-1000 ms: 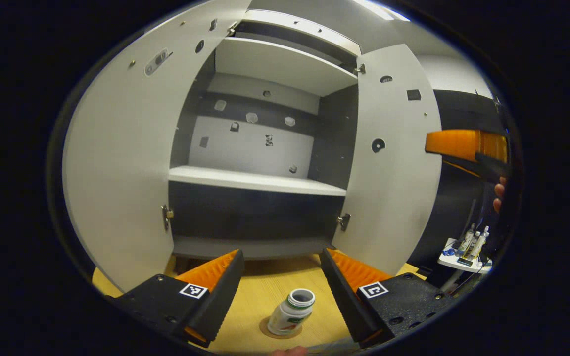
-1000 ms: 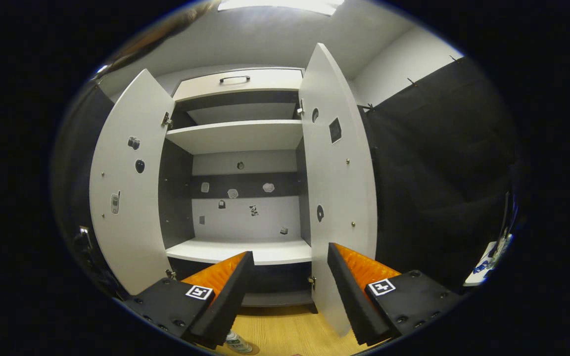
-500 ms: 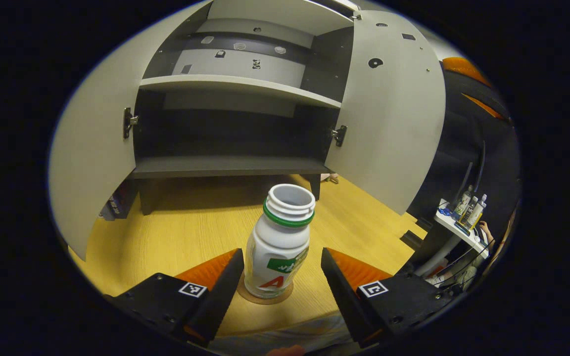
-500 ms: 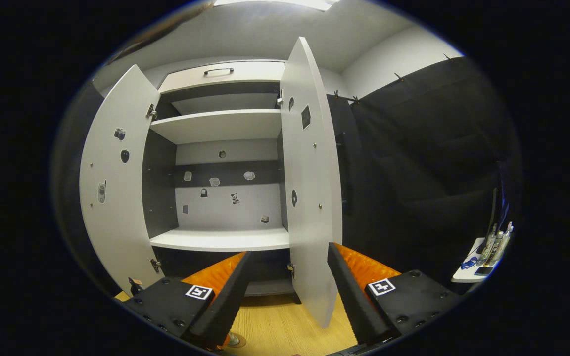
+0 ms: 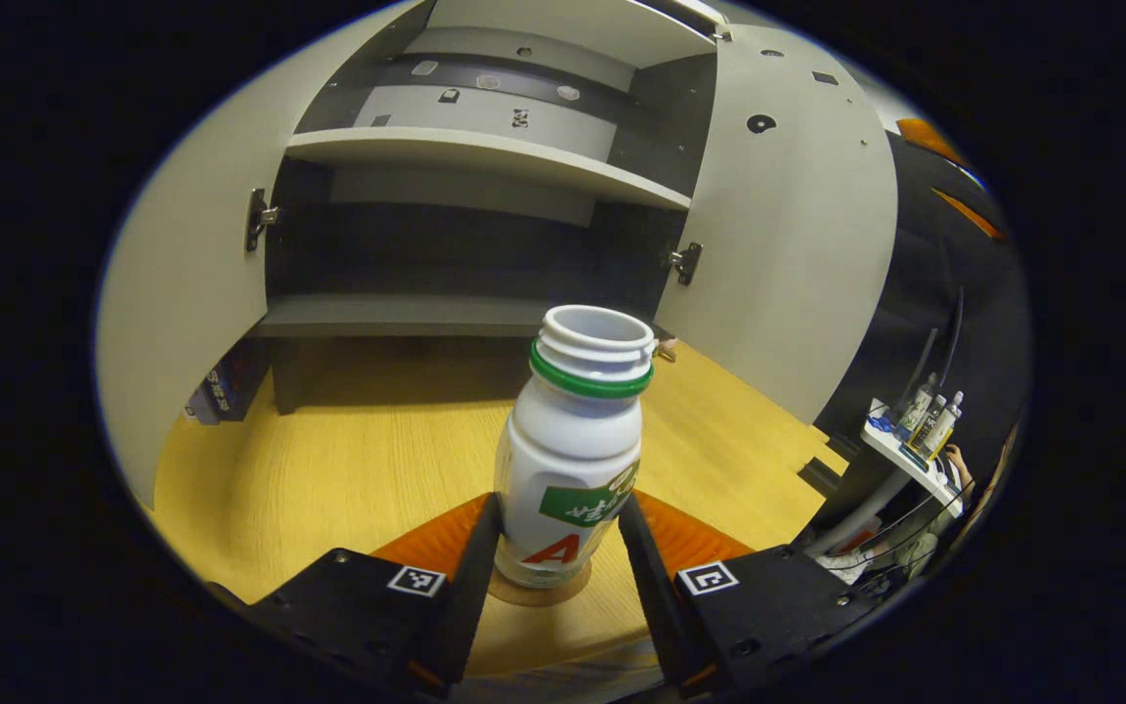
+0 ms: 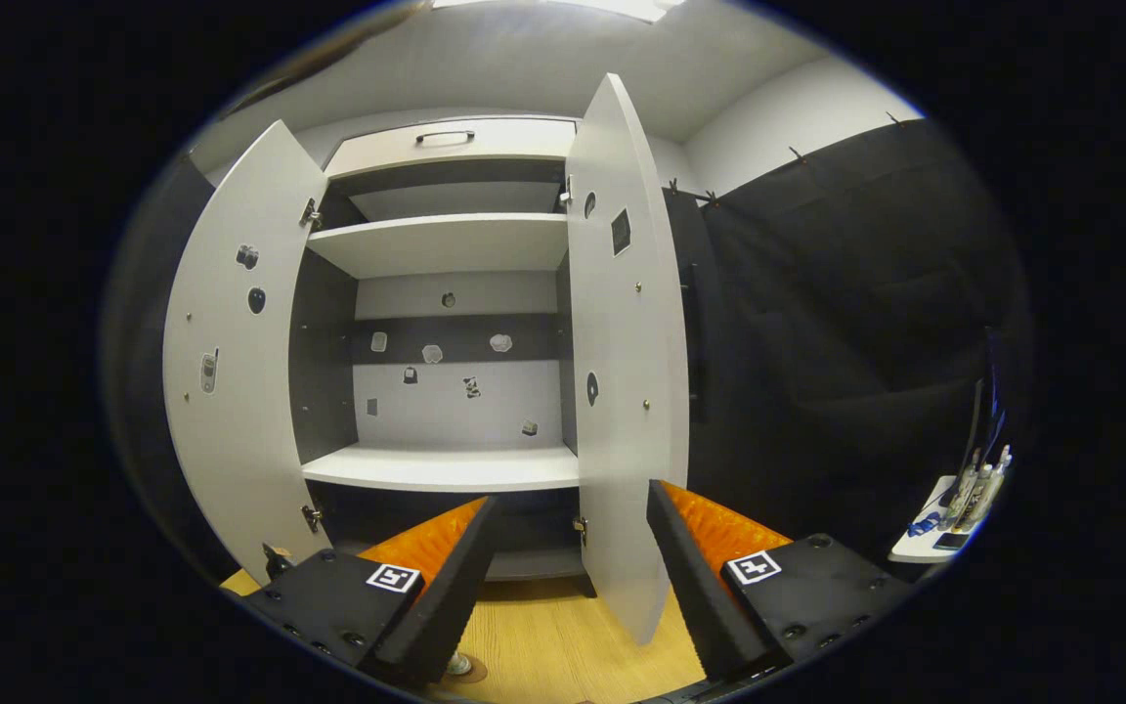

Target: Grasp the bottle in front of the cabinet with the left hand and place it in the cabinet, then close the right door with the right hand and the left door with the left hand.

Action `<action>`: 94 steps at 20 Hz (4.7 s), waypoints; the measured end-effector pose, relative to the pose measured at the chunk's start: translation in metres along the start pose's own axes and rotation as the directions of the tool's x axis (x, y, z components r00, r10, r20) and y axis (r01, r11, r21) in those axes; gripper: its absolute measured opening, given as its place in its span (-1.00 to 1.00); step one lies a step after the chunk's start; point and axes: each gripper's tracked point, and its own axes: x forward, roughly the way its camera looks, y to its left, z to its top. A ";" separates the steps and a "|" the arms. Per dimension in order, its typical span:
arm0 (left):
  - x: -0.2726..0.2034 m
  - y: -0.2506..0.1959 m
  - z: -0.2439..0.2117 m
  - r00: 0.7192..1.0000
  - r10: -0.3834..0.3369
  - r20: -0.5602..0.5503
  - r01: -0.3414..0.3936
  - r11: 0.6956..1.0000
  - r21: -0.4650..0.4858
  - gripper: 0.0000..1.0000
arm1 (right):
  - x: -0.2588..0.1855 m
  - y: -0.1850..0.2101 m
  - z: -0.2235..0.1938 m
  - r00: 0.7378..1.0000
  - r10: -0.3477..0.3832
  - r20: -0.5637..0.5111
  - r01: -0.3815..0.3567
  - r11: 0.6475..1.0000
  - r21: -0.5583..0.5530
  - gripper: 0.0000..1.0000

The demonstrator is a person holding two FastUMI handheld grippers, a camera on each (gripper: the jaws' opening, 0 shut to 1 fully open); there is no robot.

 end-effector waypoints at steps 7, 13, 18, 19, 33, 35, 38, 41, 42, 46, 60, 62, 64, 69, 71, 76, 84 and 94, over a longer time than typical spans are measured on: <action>-0.042 -0.020 0.167 0.965 0.008 0.262 -0.031 0.996 0.084 0.43 | 0.006 -0.001 0.010 0.999 0.001 0.033 -0.002 0.999 0.041 0.95; -0.052 -0.018 0.325 0.908 0.007 0.420 -0.002 1.000 -0.013 0.43 | 0.004 -0.015 0.011 0.999 -0.036 0.037 0.034 0.998 0.057 0.95; -0.011 -0.003 0.419 0.893 0.064 0.446 -0.094 0.995 0.045 0.43 | 0.004 -0.043 0.015 0.994 -0.094 0.054 0.090 0.994 0.064 0.97; 0.000 -0.004 0.428 0.900 0.063 0.431 -0.093 0.994 0.051 0.42 | 0.003 -0.049 0.017 0.993 -0.107 0.059 0.103 0.992 0.066 0.97; 0.166 0.063 0.402 0.983 0.161 0.088 -0.164 0.986 0.024 0.43 | -0.022 -0.095 0.012 0.976 -0.213 0.052 0.211 0.977 0.033 0.97; 0.169 0.064 0.401 0.984 0.158 0.085 -0.161 0.987 0.027 0.43 | -0.023 -0.100 0.008 0.973 -0.225 0.046 0.224 0.974 0.040 0.97; 0.169 0.063 0.400 0.982 0.165 0.088 -0.168 0.985 0.027 0.43 | -0.027 -0.103 0.004 0.972 -0.233 0.037 0.231 0.971 0.056 0.97; 0.170 0.062 0.401 0.983 0.152 0.102 -0.154 0.988 0.020 0.55 | -0.029 -0.108 0.003 0.968 -0.247 0.038 0.246 0.968 0.043 0.97; 0.170 0.062 0.403 0.983 0.150 0.110 -0.153 0.988 0.024 0.55 | -0.029 -0.110 0.002 0.967 -0.251 0.037 0.250 0.967 0.041 0.97; 0.168 0.068 0.411 0.972 0.165 0.165 -0.173 0.985 0.030 0.94 | -0.027 -0.110 0.000 0.967 -0.254 0.031 0.252 0.967 0.047 0.97; -0.010 0.017 0.402 0.849 0.059 0.525 -0.053 0.998 -0.027 0.91 | -0.014 -0.104 0.014 0.975 -0.215 0.059 0.212 0.975 0.067 0.97; -0.040 0.017 0.387 0.836 0.052 0.546 -0.037 0.999 -0.040 0.92 | -0.011 -0.105 0.022 0.976 -0.206 0.072 0.199 0.976 0.092 0.97; -0.068 0.022 0.368 0.827 0.079 0.557 -0.059 0.997 -0.053 0.92 | -0.007 -0.112 0.031 0.977 -0.200 0.074 0.193 0.977 0.096 0.97; -0.110 0.036 0.288 0.867 0.125 0.483 -0.077 0.990 -0.117 0.92 | 0.031 -0.162 0.061 0.964 -0.253 0.076 0.251 0.967 0.034 0.97; -0.122 0.043 0.266 0.881 0.136 0.454 -0.078 0.986 -0.145 0.92 | 0.054 -0.178 0.078 0.963 -0.253 0.087 0.253 0.967 0.011 0.97; -0.152 0.058 0.264 0.854 0.196 0.481 -0.172 0.981 -0.094 0.92 | 0.100 -0.197 0.115 0.964 -0.235 0.127 0.236 0.972 0.001 0.97; -0.159 0.042 0.276 0.839 0.164 0.519 -0.172 0.985 -0.032 0.92 | 0.130 -0.194 0.131 0.965 -0.212 0.154 0.222 0.974 -0.051 0.92; -0.147 0.037 0.287 0.812 0.144 0.565 -0.154 0.988 -0.030 0.92 | 0.128 -0.179 0.125 0.964 -0.202 0.175 0.197 0.979 0.048 0.83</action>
